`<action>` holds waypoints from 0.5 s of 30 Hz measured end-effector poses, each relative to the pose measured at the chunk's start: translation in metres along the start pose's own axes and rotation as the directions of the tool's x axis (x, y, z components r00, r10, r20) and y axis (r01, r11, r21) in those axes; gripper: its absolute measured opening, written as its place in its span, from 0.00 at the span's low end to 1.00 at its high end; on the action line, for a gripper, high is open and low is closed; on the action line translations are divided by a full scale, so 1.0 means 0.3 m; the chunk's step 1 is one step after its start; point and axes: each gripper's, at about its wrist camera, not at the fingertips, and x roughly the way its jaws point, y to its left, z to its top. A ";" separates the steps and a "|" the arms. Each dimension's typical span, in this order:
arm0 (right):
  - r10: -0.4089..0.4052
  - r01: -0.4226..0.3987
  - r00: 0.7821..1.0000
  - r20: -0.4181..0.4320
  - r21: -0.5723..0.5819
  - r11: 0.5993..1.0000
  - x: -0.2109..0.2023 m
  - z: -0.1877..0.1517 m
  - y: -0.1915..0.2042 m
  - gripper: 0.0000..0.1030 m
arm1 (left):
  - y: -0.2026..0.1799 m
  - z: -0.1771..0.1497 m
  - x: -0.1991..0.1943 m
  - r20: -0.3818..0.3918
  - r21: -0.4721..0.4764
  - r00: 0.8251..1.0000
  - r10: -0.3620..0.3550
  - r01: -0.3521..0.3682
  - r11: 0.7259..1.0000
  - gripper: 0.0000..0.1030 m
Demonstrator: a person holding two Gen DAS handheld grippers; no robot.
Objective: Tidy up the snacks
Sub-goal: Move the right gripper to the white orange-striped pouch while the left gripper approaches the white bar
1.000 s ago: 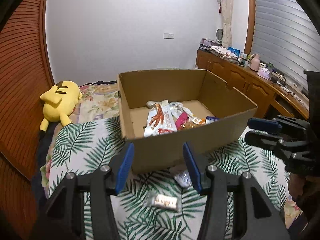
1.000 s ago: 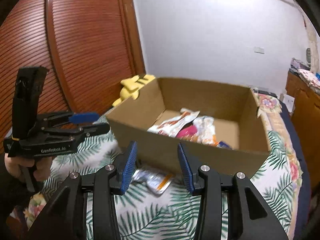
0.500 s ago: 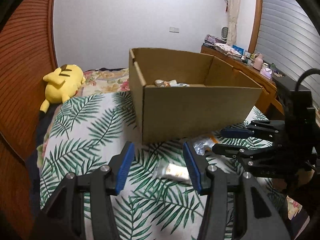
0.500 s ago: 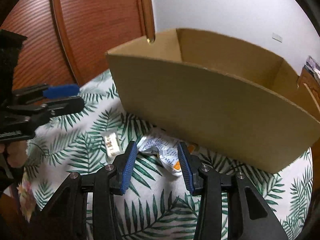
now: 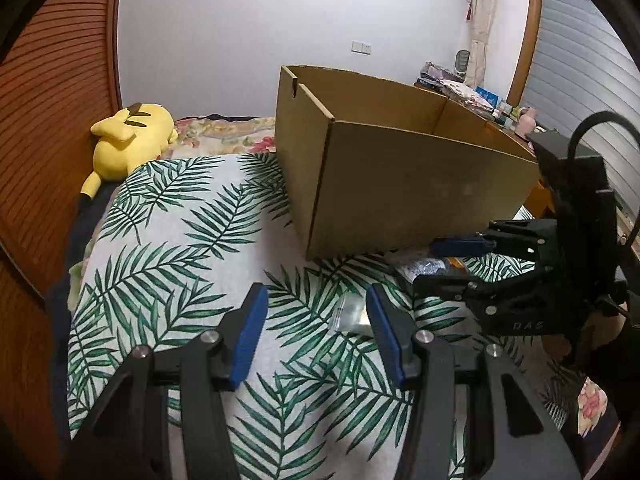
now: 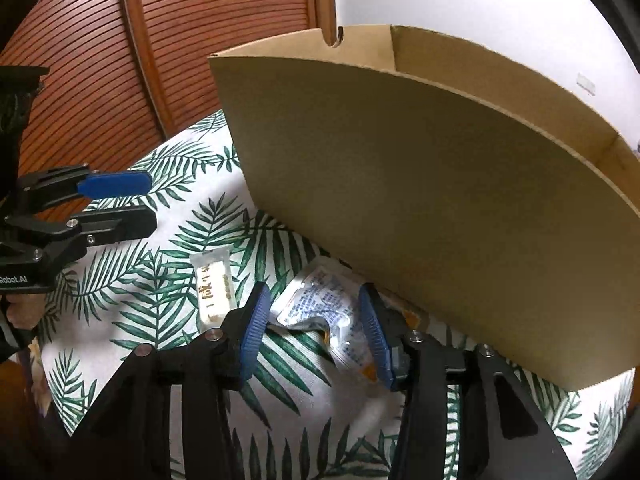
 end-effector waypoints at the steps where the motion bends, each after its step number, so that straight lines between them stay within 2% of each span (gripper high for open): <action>1: 0.003 -0.003 1.000 0.000 0.002 1.000 0.002 0.000 -0.003 0.49 | -0.002 0.002 0.003 -0.001 0.000 1.000 -0.002 0.002 1.000 0.50; 7: 0.023 -0.023 1.000 -0.007 -0.027 0.999 -0.013 -0.024 0.003 0.55 | -0.020 0.000 0.017 -0.012 0.014 1.000 -0.009 0.009 1.000 0.50; 15: -0.001 0.000 1.000 -0.014 -0.056 0.998 -0.009 -0.025 -0.007 0.59 | -0.021 0.001 0.012 -0.012 0.006 1.000 -0.011 0.012 1.000 0.50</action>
